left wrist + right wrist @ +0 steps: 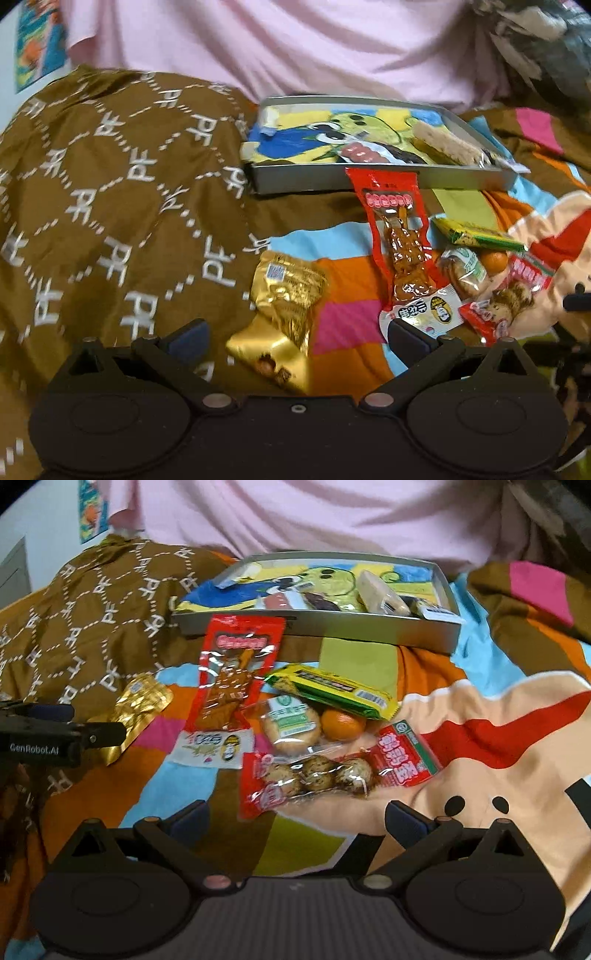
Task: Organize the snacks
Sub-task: 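Move both tools back over the remaining snack pile, then move left tool to the gold foil pack while right tool approaches the red-topped stick pack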
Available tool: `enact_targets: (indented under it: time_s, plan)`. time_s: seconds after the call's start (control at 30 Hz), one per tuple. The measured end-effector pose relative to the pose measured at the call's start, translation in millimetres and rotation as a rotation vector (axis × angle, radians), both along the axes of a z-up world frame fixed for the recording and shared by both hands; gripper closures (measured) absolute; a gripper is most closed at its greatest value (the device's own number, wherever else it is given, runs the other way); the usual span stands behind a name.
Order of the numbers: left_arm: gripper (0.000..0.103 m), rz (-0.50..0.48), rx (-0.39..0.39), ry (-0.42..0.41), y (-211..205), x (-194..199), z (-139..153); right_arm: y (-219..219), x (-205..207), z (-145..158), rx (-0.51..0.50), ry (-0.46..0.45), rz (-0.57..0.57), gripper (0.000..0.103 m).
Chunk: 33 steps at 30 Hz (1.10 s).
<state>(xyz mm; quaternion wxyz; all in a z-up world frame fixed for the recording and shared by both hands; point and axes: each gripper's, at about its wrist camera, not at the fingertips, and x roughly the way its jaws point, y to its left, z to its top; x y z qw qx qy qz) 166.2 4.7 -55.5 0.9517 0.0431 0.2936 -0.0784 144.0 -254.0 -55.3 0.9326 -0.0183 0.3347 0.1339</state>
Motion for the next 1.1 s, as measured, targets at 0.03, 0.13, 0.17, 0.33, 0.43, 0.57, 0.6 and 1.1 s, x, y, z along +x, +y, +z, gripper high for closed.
enact_targets:
  time_s: [0.03,0.13,0.17,0.33,0.43,0.57,0.6,1.1]
  plan:
    - [0.001,-0.019,0.007,0.003,0,4,-1,-2,4,-1,0.017,0.011,-0.007,0.000]
    - [0.001,-0.078,0.021,0.019,-3,15,-4,-11,16,-6,0.093,0.059,-0.041,0.000]
    - [0.001,-0.101,0.033,0.031,-5,19,-5,-14,20,-7,0.118,0.076,-0.049,0.000]
    - [0.001,-0.122,0.047,0.068,-1,33,-14,-24,34,-13,0.202,0.091,-0.089,0.000]
    - [0.001,-0.109,-0.009,0.090,9,38,-16,-24,42,-14,0.224,0.090,-0.113,0.000]
    - [0.001,-0.123,-0.069,0.096,13,39,-15,-28,49,-14,0.268,0.070,-0.105,0.000]
    - [0.001,-0.138,-0.079,0.102,12,39,-16,-29,50,-14,0.277,0.070,-0.100,0.000]
    - [0.001,-0.270,-0.116,0.171,-22,22,-22,-35,48,-9,0.362,0.109,-0.099,0.026]
